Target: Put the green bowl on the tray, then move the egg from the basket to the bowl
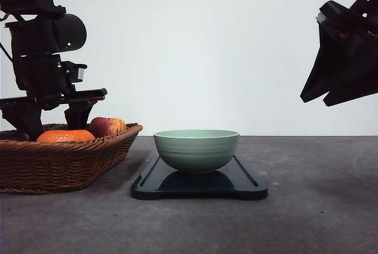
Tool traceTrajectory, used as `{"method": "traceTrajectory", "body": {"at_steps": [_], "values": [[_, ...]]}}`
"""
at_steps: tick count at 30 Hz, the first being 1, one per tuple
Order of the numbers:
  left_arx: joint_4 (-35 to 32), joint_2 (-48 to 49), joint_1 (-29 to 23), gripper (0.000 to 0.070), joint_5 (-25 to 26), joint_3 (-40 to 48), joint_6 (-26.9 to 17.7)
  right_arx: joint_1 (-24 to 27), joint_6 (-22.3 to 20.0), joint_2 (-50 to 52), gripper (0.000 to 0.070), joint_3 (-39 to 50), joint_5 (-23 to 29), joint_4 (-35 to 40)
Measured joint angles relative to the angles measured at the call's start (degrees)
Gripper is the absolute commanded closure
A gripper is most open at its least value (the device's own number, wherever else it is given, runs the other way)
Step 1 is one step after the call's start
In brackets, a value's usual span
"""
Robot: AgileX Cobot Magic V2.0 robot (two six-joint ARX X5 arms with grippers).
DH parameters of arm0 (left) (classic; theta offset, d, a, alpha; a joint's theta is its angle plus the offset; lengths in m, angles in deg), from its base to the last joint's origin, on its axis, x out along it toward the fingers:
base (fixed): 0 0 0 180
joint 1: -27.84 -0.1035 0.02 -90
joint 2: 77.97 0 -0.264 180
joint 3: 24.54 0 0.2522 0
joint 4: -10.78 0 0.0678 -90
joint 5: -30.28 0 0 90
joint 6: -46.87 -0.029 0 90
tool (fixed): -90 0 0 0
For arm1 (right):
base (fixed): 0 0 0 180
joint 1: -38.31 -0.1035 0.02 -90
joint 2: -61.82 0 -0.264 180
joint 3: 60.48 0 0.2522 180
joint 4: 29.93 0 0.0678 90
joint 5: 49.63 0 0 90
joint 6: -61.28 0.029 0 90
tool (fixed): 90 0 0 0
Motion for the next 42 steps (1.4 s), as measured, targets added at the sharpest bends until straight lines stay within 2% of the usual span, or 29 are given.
{"method": "traceTrajectory", "body": {"at_steps": [3,5,19,27,30,35,42], "values": [[0.05,0.0,0.0,0.0476,0.0,0.0,0.0,0.0,0.02,0.0,0.0435,0.0,0.02,-0.02],[0.09,0.0,0.0,0.0517,0.0,0.0,0.0,0.0,0.02,0.0,0.0435,0.0,0.0,0.0],[1.06,0.93,0.0,0.0514,0.0,-0.02,-0.17,0.0,0.4,0.0,0.0435,0.0,0.0,0.0],[2.68,9.87,0.22,0.0513,0.05,-0.04,-0.2,0.0,0.42,0.0,0.0435,0.0,0.02,0.0],[2.5,12.91,1.33,0.0513,1.55,-0.04,-0.2,0.0,0.42,0.0,0.0435,0.0,0.0,0.0],[-2.3,14.88,5.17,0.0513,8.02,-0.04,0.2,0.0,0.42,0.0,0.0435,0.0,0.0,0.02],[-11.24,14.87,12.67,0.0514,9.06,-0.04,0.9,0.0,0.42,0.0,0.0435,0.0,0.0,0.23]]}}
